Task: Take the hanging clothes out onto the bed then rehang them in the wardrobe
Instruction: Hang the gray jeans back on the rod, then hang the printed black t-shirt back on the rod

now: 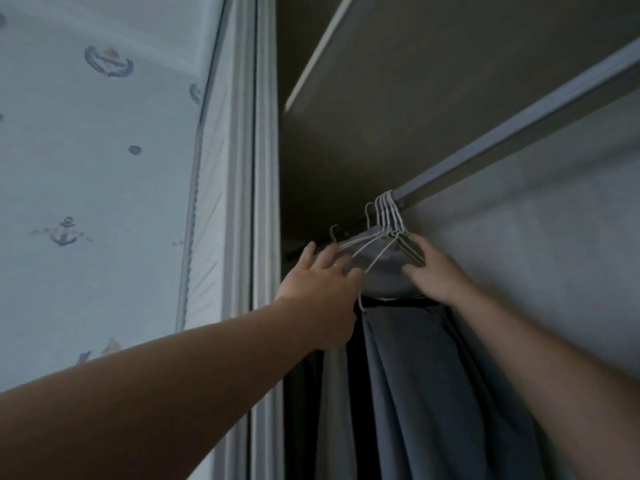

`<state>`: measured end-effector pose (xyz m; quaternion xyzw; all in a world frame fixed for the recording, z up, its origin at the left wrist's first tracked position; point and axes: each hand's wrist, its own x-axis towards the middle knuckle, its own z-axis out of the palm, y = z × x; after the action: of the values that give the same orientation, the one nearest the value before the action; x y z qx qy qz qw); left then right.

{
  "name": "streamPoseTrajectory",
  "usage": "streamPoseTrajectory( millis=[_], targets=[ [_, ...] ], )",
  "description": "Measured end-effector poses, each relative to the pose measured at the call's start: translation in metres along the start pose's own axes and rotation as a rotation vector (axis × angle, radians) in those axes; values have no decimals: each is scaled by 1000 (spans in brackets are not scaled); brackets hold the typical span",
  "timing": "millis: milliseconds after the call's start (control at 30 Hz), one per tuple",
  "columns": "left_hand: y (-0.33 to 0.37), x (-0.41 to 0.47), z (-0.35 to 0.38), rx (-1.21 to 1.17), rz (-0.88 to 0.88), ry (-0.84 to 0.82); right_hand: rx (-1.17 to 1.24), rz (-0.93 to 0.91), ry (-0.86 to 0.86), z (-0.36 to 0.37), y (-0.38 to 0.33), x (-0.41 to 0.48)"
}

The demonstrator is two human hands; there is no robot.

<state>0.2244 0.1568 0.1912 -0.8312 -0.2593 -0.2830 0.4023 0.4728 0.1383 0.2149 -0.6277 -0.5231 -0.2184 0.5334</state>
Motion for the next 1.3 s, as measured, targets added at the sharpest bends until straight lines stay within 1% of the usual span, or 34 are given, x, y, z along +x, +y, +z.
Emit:
streamPoseTrajectory(
  millis=[100, 167, 300, 367, 467, 533, 667, 867, 1033, 1300],
  targets=[
    [-22, -55, -15, -6, -4, 145, 53, -72, 96, -4, -45, -34],
    [-40, -98, -30, 0, -55, 172, 63, -157, 117, -3, -81, -63],
    [-75, -199, -64, -8, -177, 133, 75, -335, -30, 12, -158, -134],
    [-91, -258, -83, -29, -256, 98, 72, -418, -55, 27, -201, -176],
    [-112, -353, -110, -63, -374, 46, 141, -464, -98, 57, -269, -250],
    [-121, -421, -131, -49, -461, 5, 237, -490, -176, 79, -317, -303],
    [-130, -559, -183, 10, -653, -90, 398, -604, -351, 114, -411, -414],
    [-108, -755, -274, 168, -947, -255, 665, -787, -645, 138, -537, -591],
    [-65, -898, -350, 278, -1267, -357, 818, -906, -913, 138, -629, -742],
    [45, -1084, -461, 515, -1825, -466, 966, -1174, -1349, 108, -736, -972]
  ],
)
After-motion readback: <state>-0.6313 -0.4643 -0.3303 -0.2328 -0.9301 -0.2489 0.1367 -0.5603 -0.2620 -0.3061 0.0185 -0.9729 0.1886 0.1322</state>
